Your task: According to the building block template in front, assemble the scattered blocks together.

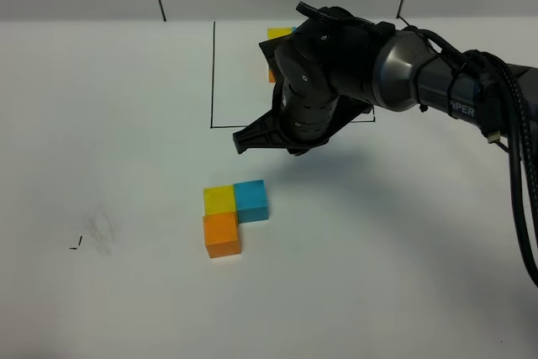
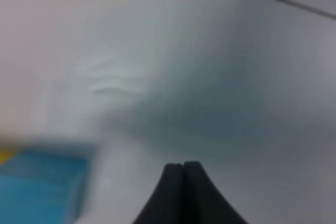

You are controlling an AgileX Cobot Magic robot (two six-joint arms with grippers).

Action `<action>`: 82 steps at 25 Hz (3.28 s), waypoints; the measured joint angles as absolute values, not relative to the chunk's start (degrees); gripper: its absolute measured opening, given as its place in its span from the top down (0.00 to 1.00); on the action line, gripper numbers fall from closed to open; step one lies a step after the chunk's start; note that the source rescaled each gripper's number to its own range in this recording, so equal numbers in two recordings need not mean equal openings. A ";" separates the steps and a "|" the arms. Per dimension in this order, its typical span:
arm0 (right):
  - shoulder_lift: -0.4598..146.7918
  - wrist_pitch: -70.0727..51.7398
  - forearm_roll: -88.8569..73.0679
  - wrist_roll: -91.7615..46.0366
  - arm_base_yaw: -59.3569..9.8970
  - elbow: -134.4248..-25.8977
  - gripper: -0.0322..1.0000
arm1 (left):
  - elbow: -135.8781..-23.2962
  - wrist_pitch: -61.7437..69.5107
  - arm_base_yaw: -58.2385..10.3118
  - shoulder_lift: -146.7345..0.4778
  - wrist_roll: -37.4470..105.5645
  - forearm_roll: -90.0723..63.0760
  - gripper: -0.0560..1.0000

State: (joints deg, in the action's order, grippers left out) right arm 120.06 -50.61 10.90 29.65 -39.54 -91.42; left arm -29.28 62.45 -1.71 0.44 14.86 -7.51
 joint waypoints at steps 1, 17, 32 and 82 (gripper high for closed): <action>120.00 -51.30 13.12 31.45 -39.37 -91.42 0.97 | -29.28 62.45 -1.71 0.44 14.86 -7.51 0.95; 107.16 -55.64 25.12 35.38 -26.64 -80.70 0.97 | -29.28 62.45 -1.71 0.44 14.79 -7.51 0.95; 80.10 -51.54 28.79 33.62 -10.08 -44.03 0.97 | -29.28 62.45 -1.71 0.44 14.79 -7.51 0.95; 45.89 -60.84 3.31 2.59 -9.94 -29.15 0.97 | -29.28 62.45 -1.71 0.44 14.96 -7.51 0.95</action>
State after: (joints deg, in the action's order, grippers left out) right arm 45.89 -60.84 3.31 2.59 -9.94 -29.15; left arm -29.28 62.45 -1.71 0.44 14.96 -7.51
